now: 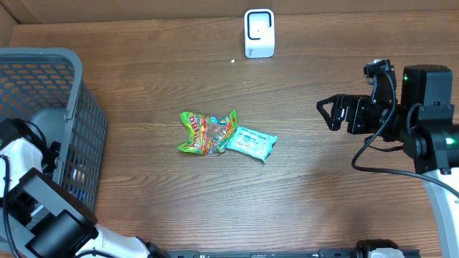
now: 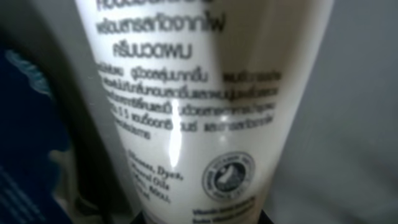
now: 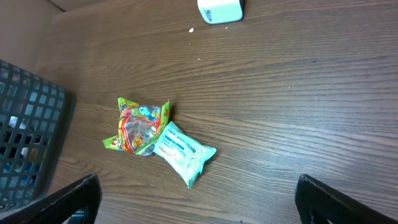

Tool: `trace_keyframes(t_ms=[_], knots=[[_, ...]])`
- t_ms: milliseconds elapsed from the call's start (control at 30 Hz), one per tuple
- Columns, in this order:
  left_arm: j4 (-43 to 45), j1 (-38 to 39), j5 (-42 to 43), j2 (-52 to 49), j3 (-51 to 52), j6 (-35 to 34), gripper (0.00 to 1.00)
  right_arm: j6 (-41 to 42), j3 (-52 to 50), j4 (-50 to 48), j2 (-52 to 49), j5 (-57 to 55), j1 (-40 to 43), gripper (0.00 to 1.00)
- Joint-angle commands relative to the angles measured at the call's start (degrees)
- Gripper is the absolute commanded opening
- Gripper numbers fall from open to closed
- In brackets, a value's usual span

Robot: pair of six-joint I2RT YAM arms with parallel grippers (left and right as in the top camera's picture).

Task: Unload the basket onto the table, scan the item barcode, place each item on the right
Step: 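Reach into the basket and grasp the white tube with left gripper, then carry the white tube out and place it right of the wipes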

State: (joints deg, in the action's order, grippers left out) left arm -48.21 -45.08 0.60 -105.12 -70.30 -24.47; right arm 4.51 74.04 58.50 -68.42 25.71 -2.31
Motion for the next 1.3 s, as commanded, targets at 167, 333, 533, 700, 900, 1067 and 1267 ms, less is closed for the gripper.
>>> trace_keyframes(t_ms=[167, 333, 533, 700, 900, 1067, 1267], knots=[[-10.88, 0.85, 9.66, 2.47, -15.91, 7.8, 0.04, 0.13, 0.92, -0.24, 0.13, 0.5, -0.22, 1.0], [-18.51, 2.97, 9.97, 7.43, -29.11, 10.32, 0.04, 0.13, 0.92, -0.26, 0.13, 0.5, -0.22, 1.0], [-24.46, 9.16, 9.51, 15.76, -42.25, 13.35, 0.04, 0.13, 0.92, -0.26, 0.13, 0.5, -0.22, 1.0], [-26.95, 20.94, 9.55, 22.71, -43.52, 14.21, 0.04, 0.13, 0.92, -0.24, 0.13, 0.5, -0.22, 1.0], [-29.2, 42.25, 9.44, 21.94, -39.47, 12.04, 0.04, 0.13, 0.92, -0.24, 0.13, 0.5, -0.22, 1.0], [-22.64, 55.28, 9.29, 15.98, -30.23, 7.41, 0.04, 0.13, 0.92, -0.26, 0.13, 0.5, -0.22, 1.0], [-14.69, 64.94, 9.62, 3.87, -24.68, 4.2, 0.04, 0.13, 0.92, -0.24, 0.13, 0.5, -0.22, 1.0]])
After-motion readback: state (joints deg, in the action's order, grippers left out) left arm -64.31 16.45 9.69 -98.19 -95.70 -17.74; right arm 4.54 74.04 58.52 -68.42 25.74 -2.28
